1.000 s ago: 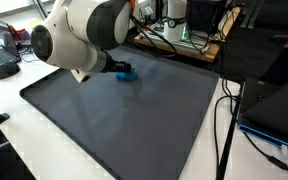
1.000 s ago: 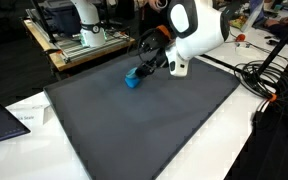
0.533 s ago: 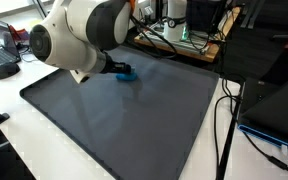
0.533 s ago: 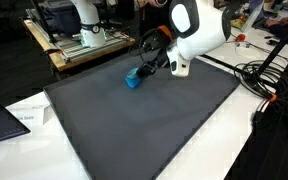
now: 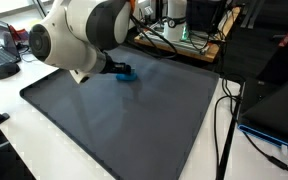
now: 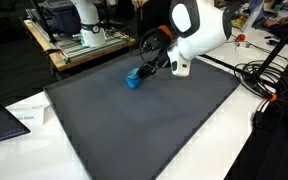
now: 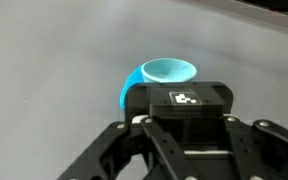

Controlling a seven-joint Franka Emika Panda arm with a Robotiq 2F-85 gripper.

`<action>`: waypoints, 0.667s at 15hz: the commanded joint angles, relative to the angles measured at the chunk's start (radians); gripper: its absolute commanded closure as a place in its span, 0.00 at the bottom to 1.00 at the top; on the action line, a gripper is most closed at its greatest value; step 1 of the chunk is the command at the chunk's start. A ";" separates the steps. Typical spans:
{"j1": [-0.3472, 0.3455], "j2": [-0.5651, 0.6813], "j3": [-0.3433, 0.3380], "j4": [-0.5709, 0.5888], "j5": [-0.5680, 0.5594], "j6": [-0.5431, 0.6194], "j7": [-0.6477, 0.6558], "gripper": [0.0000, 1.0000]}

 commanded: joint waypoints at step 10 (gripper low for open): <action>-0.023 0.064 0.003 0.097 0.037 -0.047 0.010 0.78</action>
